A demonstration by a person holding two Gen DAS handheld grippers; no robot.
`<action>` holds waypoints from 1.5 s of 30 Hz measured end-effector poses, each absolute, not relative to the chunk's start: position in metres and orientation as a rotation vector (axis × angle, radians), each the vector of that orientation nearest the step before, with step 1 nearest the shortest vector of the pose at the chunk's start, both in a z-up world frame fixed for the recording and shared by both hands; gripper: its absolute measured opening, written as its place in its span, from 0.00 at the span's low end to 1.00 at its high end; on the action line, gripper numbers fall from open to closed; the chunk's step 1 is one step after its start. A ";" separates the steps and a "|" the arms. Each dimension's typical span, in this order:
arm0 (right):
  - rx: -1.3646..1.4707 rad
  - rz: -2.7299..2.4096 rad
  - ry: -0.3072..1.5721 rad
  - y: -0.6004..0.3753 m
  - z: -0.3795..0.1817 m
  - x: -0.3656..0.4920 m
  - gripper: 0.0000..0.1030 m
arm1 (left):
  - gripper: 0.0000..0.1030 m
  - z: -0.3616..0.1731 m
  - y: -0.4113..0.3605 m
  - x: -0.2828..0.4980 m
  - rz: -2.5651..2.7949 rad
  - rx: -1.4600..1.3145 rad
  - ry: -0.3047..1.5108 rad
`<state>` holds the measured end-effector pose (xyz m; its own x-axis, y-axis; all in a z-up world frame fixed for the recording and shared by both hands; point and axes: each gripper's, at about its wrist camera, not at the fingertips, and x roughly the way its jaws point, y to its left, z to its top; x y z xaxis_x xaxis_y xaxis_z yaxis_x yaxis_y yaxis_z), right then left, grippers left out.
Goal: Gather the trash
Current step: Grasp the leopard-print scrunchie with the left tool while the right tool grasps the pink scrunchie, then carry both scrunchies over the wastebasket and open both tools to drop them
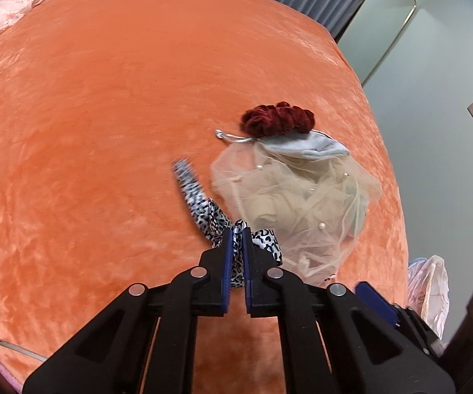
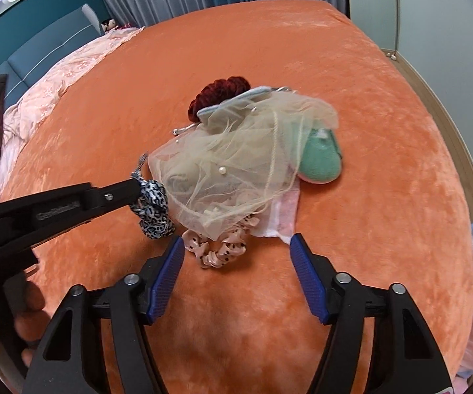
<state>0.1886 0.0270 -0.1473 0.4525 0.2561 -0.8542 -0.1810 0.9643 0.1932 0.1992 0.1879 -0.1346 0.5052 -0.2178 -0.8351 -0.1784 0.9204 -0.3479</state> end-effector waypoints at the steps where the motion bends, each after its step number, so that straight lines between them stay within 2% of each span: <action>1: 0.084 0.273 1.076 0.028 -0.151 0.190 0.55 | 0.05 -0.134 0.191 0.197 -0.018 -0.422 1.051; 3: 0.094 0.277 1.097 0.031 -0.160 0.193 0.47 | 0.05 -0.131 0.196 0.193 -0.007 -0.417 1.046; 5: 0.103 0.284 1.123 0.032 -0.168 0.195 0.23 | 0.05 -0.128 0.199 0.191 0.001 -0.408 1.039; 8: 0.122 0.294 1.123 0.029 -0.167 0.190 0.12 | 0.05 -0.120 0.200 0.186 0.009 -0.389 1.022; 21: 0.197 0.270 0.920 -0.026 -0.078 0.142 0.09 | 0.05 -0.066 0.162 0.158 -0.053 -0.329 0.934; 35: 0.242 0.112 0.682 -0.125 0.011 0.089 0.09 | 0.06 0.010 0.048 0.118 -0.278 -0.178 0.794; 45: 0.297 -0.015 0.570 -0.196 0.040 0.055 0.09 | 0.06 0.045 -0.031 0.097 -0.413 -0.084 0.726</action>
